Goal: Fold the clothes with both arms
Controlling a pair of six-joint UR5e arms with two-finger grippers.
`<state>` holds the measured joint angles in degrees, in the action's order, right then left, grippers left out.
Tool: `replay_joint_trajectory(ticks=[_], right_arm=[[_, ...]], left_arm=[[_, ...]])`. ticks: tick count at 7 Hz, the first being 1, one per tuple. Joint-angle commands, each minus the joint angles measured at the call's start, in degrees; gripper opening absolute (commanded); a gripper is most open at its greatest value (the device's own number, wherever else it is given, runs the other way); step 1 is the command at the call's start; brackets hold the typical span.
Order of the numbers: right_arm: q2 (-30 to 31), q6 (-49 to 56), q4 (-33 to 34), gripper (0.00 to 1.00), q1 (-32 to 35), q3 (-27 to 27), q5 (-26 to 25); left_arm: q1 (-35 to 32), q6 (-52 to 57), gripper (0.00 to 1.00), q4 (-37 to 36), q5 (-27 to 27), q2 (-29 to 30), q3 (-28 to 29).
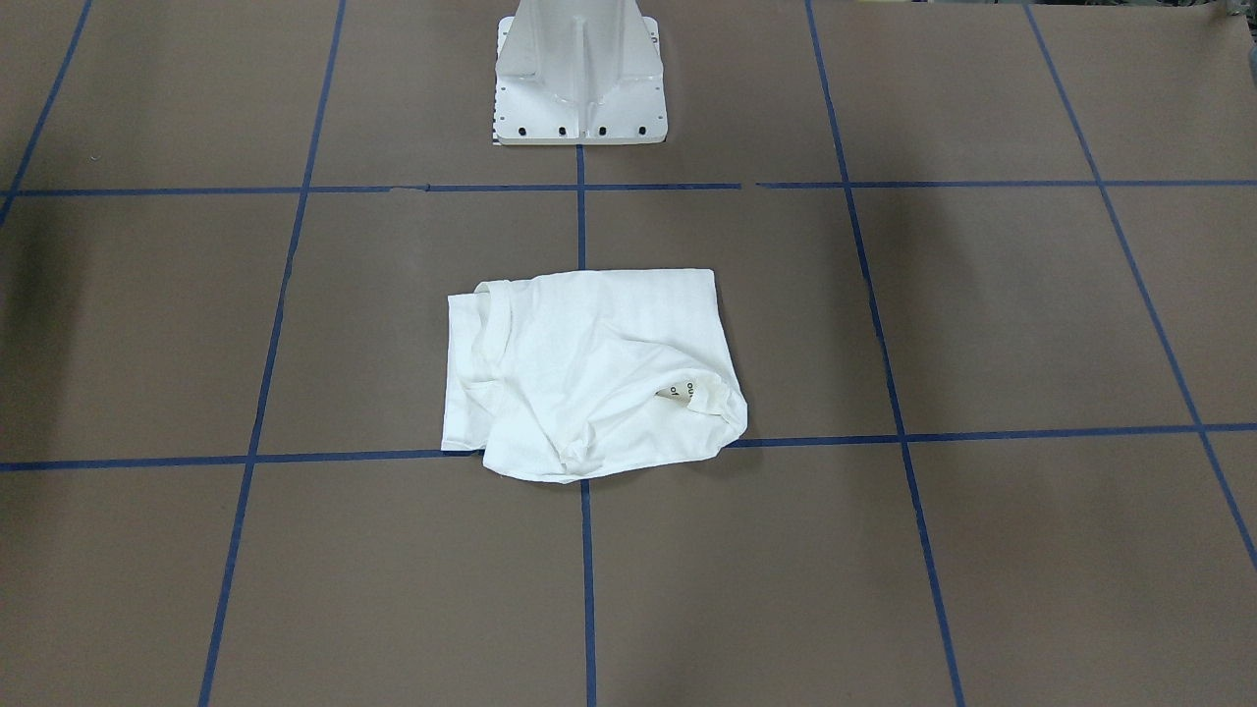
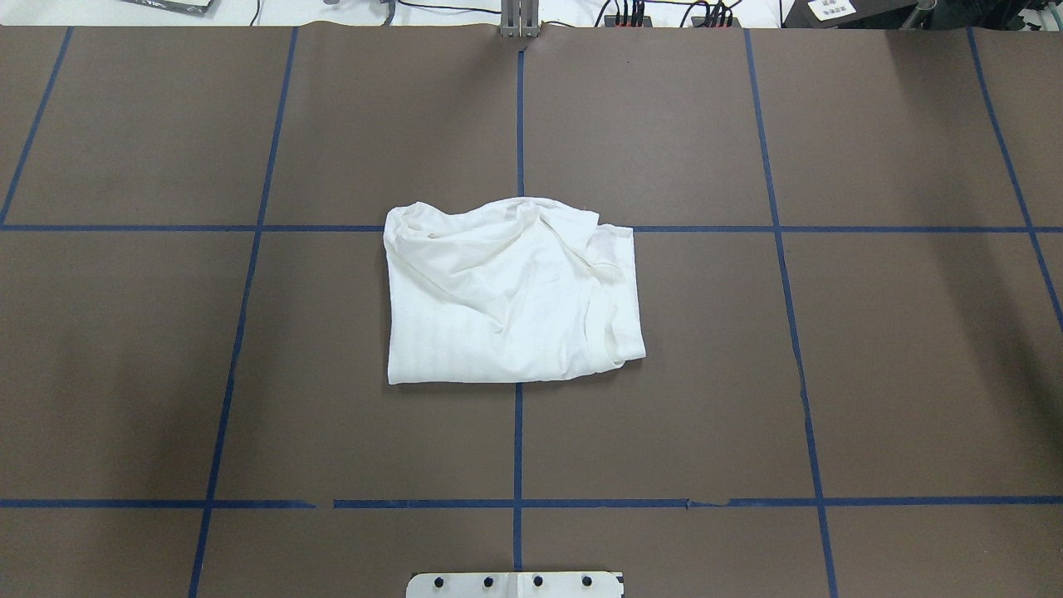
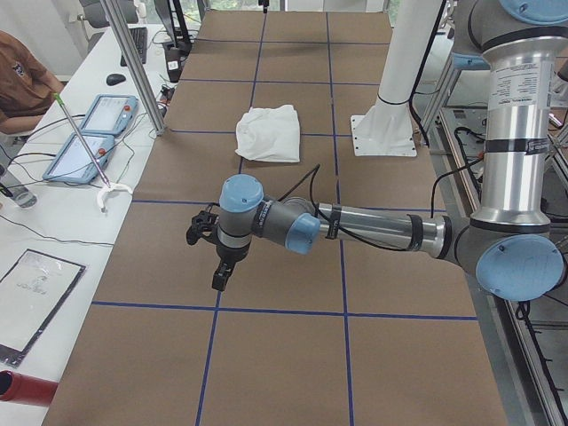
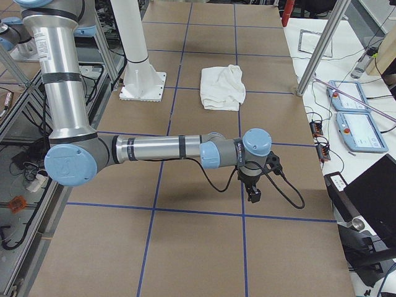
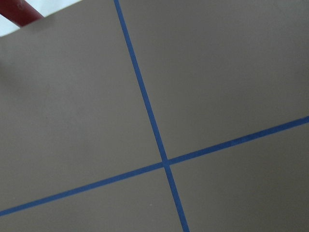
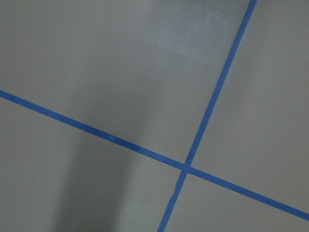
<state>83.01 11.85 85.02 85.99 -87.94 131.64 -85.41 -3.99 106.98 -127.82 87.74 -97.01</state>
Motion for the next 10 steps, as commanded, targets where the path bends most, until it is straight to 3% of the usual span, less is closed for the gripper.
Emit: replay_joint_trajectory(ticks=[1,3,5,6,10], right_arm=[[1.54,-1.04,1.01,1.0,0.15,-1.89,-2.8],[2.24,-1.92,5.91,1.0,0.76,-1.71,1.76],[2.33,-12.67,6.21,1.0,1.64,-1.8,6.68],[2.77,-13.17,6.03,1.0,2.51,-2.06,7.66],[7.93,-12.82,5.33,1.0,4.88,-4.59,5.74]], left_arm=[[-1.07,-1.46,1.0,2.18,-0.24,-0.82,1.99],[-2.04,-1.2,1.0,-5.58,-0.67,-1.08,0.86],[-2.12,-0.94,1.0,-13.7,-0.76,-1.08,-2.3],[-2.12,-0.33,1.0,-13.99,-1.11,-1.34,-1.79],[-1.86,2.58,1.0,-15.74,-3.57,-0.56,-0.9]])
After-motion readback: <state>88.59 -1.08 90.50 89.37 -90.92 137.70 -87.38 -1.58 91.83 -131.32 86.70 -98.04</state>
